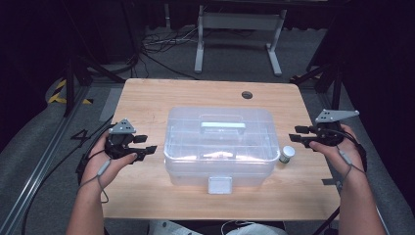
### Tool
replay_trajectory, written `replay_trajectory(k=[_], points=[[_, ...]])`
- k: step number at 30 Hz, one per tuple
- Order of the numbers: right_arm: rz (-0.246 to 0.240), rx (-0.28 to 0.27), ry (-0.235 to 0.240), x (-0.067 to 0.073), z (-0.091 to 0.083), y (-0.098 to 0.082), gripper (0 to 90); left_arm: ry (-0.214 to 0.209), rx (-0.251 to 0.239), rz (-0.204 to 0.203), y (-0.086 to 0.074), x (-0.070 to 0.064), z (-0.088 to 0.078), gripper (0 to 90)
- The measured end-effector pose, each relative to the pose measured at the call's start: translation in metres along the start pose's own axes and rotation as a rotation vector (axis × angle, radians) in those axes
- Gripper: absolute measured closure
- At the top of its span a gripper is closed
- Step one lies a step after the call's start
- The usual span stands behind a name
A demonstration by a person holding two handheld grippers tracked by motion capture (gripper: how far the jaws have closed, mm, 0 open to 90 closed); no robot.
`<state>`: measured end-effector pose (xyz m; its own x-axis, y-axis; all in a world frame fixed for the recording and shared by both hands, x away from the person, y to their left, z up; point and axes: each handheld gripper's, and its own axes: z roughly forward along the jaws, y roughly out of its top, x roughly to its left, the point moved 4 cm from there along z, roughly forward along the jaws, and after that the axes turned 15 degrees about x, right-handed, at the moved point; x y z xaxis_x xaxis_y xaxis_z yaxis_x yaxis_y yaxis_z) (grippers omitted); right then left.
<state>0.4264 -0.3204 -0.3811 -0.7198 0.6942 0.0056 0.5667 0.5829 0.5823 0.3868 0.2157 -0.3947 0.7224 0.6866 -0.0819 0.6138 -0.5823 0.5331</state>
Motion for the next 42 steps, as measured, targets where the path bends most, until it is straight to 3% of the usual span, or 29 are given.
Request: replay_trajectory(k=[6, 10, 11, 18, 23, 30, 34, 39, 42], points=[[0.005, 0.007, -0.005, -0.002, 0.001, -0.002, 54.6, -0.002, 0.018, 0.005, 0.001, -0.002, 0.002, 44.9], [0.018, 0.014, -0.007, -0.002, 0.000, -0.003, 55.9, -0.010, 0.019, -0.013, 0.000, -0.001, 0.000, 44.9], [0.019, 0.019, -0.005, -0.002, 0.001, -0.004, 56.3, -0.018, 0.029, -0.033, 0.000, -0.002, 0.000, 44.8], [0.096, 0.022, 0.029, -0.003, 0.003, -0.006, 55.4, -0.018, 0.026, 0.002, 0.002, -0.006, -0.004, 44.7], [0.102, 0.025, 0.055, -0.001, 0.004, -0.007, 61.5, -0.034, 0.023, 0.013, 0.005, -0.013, -0.011, 49.5], [0.098, 0.027, 0.045, -0.001, 0.004, -0.007, 59.8, -0.047, 0.021, 0.061, 0.010, -0.032, -0.021, 48.5], [0.100, 0.037, 0.054, 0.000, 0.005, -0.007, 61.5, -0.063, 0.041, 0.069, 0.011, -0.042, -0.026, 55.4], [0.100, 0.045, 0.066, 0.002, 0.005, -0.007, 67.8, -0.080, 0.068, 0.075, 0.012, -0.052, -0.033, 79.5], [0.072, 0.026, 0.082, 0.009, 0.002, -0.002, 68.9, -0.102, 0.073, 0.094, 0.013, -0.060, -0.037, 85.8]])
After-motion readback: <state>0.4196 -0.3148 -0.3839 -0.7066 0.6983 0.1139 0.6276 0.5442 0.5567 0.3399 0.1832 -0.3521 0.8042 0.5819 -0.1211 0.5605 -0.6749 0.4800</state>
